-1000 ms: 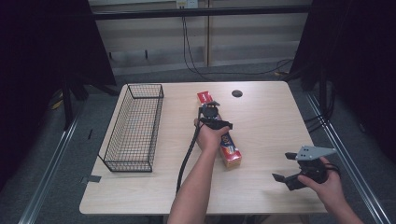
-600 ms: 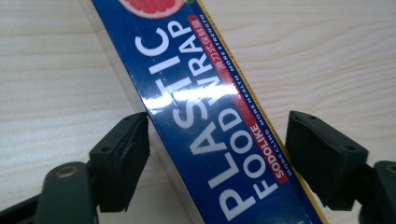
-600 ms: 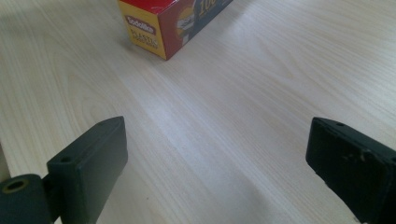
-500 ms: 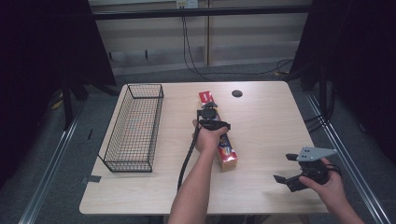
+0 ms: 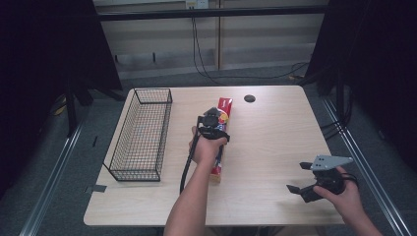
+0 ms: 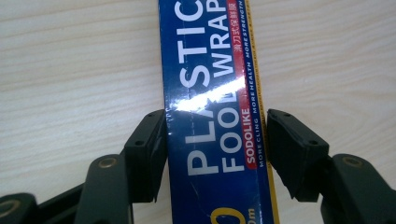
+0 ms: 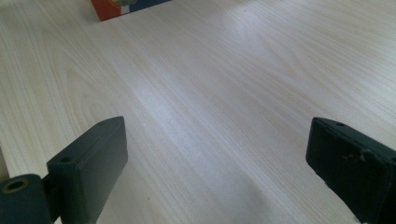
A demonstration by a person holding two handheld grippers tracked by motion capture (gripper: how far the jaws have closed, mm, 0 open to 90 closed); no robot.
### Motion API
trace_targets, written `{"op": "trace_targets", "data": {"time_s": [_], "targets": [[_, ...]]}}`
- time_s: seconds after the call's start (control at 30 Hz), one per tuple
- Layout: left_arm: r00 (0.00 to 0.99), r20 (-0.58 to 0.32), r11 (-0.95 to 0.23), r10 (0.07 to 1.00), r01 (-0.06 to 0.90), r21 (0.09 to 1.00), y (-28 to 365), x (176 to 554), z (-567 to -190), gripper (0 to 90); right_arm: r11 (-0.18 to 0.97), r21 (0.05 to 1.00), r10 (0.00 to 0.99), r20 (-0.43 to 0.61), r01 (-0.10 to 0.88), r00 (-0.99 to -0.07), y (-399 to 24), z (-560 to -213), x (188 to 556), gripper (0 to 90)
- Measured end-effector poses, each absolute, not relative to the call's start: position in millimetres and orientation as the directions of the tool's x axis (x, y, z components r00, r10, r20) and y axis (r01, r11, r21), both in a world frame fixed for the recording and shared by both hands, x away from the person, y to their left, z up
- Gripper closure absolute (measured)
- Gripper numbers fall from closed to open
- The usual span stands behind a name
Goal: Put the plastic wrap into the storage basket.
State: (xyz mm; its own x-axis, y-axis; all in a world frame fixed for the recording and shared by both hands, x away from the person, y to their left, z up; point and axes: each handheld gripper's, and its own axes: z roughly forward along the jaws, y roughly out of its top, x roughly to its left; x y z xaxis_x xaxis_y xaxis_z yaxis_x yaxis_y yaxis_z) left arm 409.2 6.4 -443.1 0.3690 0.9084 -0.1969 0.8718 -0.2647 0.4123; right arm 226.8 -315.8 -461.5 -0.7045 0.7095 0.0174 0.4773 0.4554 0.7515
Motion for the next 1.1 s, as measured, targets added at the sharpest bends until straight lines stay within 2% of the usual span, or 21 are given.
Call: {"op": "trace_targets", "data": {"time_s": [0.47,0.57,0.77,0.8,1.07,1.1], "targets": [[0.407,-0.179,-0.311,0.896,0.861,0.401,23.2,397.7,-441.5,40.3,0.457,0.751,0.702,0.025,0.477,-0.712,-311.8,-462.2,226.8,5.7],[0.408,-0.179,-0.318,0.895,0.866,0.386,22.4,400.0,-440.3,39.5,0.464,0.750,0.697,0.018,0.470,-0.717,-311.0,-462.5,226.9,5.7],[0.429,-0.160,-0.323,0.889,0.834,0.447,17.6,411.3,-435.6,36.1,0.461,0.751,0.698,0.023,0.474,-0.716,-311.5,-462.6,227.2,5.6],[0.435,-0.161,-0.330,0.886,0.835,0.440,16.2,413.6,-435.6,37.9,0.459,0.750,0.700,0.025,0.476,-0.713,-311.7,-462.6,227.1,5.6],[0.386,-0.172,-0.283,0.906,0.856,0.433,7.1,426.5,-446.3,35.8,0.456,0.752,0.702,0.025,0.476,-0.712,-314.3,-463.4,228.3,5.6],[0.403,-0.158,-0.307,0.901,0.852,0.424,7.3,428.0,-447.3,36.3,0.455,0.752,0.700,0.028,0.477,-0.713,-314.4,-463.3,228.3,5.6]]}}
